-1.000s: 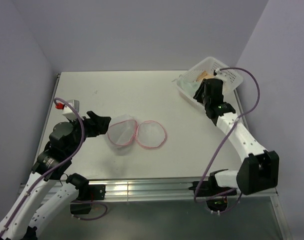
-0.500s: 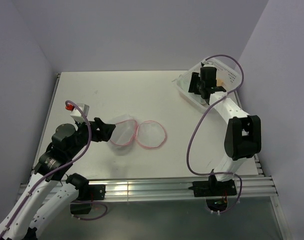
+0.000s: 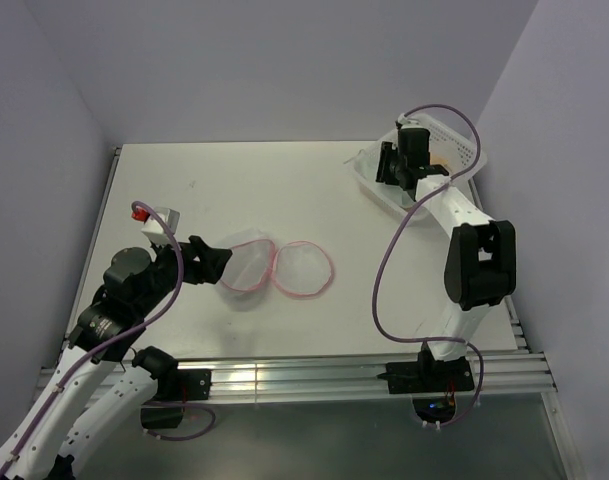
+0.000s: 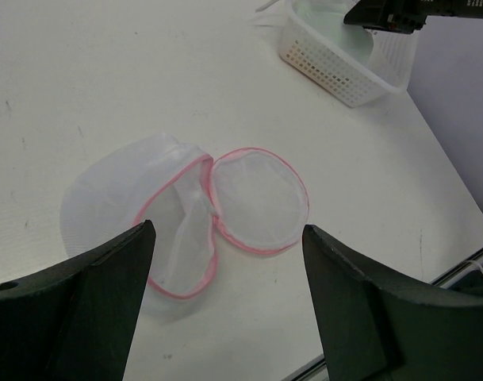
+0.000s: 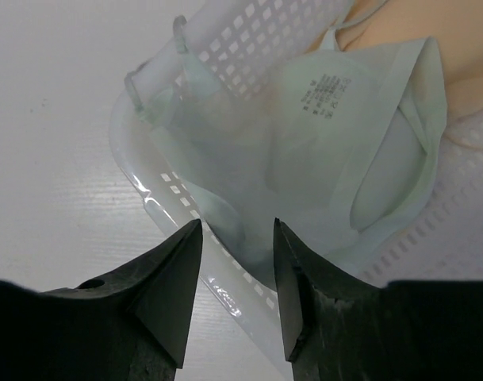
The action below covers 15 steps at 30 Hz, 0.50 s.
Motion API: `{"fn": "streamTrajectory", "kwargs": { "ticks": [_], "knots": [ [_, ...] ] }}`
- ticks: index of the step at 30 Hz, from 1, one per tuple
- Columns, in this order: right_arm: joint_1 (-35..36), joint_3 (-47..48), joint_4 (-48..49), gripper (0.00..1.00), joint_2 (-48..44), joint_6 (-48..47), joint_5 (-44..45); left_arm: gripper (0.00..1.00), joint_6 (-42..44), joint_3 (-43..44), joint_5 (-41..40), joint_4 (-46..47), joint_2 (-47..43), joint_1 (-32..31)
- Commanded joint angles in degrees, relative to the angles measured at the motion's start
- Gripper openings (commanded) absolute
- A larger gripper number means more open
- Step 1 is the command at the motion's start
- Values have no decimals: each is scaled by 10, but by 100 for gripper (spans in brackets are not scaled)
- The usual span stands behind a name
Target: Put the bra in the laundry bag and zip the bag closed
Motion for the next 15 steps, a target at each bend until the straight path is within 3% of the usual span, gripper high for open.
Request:
{"fn": "streamTrajectory", "kwargs": {
  "ticks": [1, 3, 4, 5, 8, 9, 10, 12, 13, 14, 15],
  "knots": [
    [-1, 57, -11, 49, 4, -11, -8, 81, 8, 1, 10, 13, 4, 2],
    [-2, 64, -21, 43, 13, -11, -8, 81, 7, 1, 9, 14, 5, 3],
    [-2, 64, -20, 35, 14, -10, -6, 81, 7, 0, 8, 14, 5, 2],
    [-2, 63, -16, 20, 15, -9, -6, 81, 7, 0, 7, 14, 5, 2],
    [-3, 65, -8, 1, 10, -8, -1, 81, 8, 0, 7, 15, 8, 2],
    [-2, 68, -7, 0, 7, -8, 0, 81, 8, 0, 7, 14, 9, 3],
    [-2, 72, -7, 0, 6, -9, 0, 81, 8, 1, 7, 14, 11, 3],
    [-2, 85, -17, 13, 0, -7, 0, 81, 8, 2, 7, 13, 12, 3],
    [-2, 87, -23, 21, -3, -8, 1, 81, 7, 2, 7, 13, 12, 2],
    [-2, 85, -26, 38, -4, -10, 0, 81, 7, 2, 7, 13, 11, 3],
    [-2, 82, -29, 44, -4, -16, -4, 81, 7, 1, 6, 14, 9, 2]
  ]
}}
